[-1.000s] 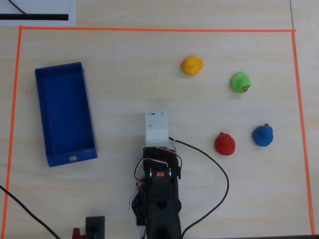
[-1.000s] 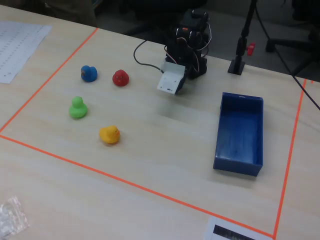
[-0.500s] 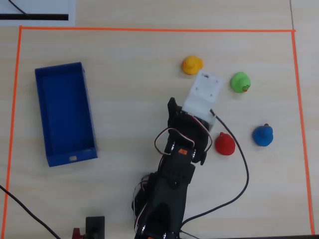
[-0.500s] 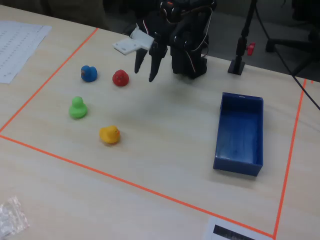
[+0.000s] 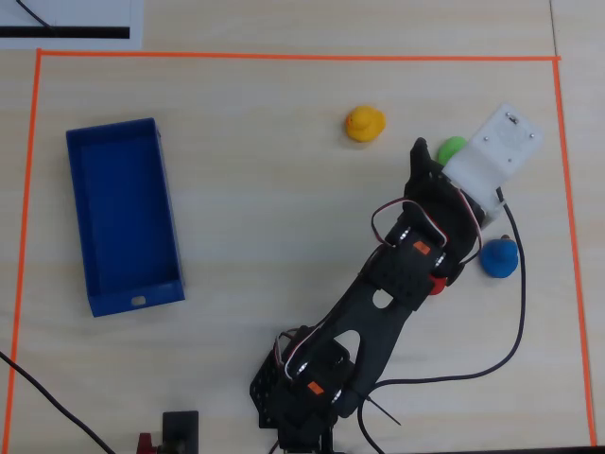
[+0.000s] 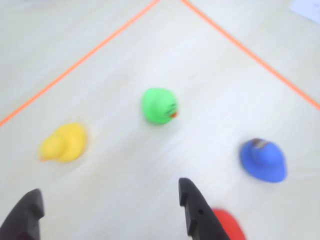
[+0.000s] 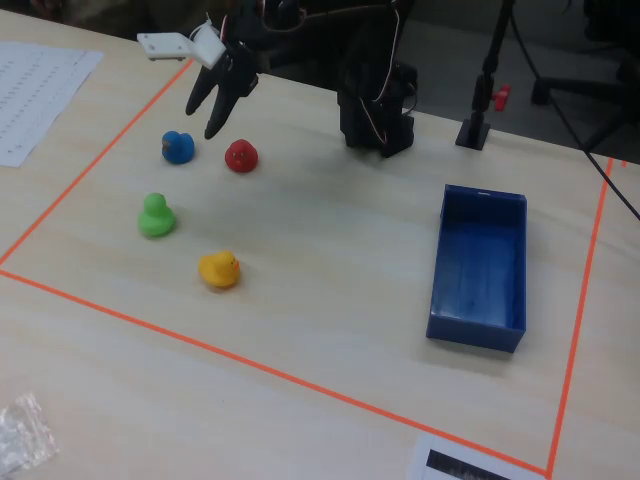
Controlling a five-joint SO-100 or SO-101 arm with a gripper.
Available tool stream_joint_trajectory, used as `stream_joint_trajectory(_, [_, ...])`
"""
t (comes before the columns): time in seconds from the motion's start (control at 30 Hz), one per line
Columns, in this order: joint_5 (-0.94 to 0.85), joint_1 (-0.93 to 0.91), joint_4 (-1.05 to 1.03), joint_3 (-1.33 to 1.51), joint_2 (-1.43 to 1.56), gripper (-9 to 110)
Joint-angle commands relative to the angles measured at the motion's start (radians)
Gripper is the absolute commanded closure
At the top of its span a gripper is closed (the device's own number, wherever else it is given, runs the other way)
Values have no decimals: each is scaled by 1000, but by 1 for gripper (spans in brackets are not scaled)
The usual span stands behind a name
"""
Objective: Grasp blue duck and put it into box.
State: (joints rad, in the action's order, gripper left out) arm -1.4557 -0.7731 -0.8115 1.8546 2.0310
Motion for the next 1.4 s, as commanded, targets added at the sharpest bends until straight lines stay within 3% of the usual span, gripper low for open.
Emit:
stream_joint_trajectory(0.0, [-34, -63, 106, -35, -57, 64])
stream_joint_trajectory(0.43, [-146, -225, 359, -97, -368, 63])
stream_joint_trajectory(0.93, [-264, -347, 407, -207, -552, 63])
stream_joint_trajectory(1.37, [-328, -403, 468, -66, -560, 63])
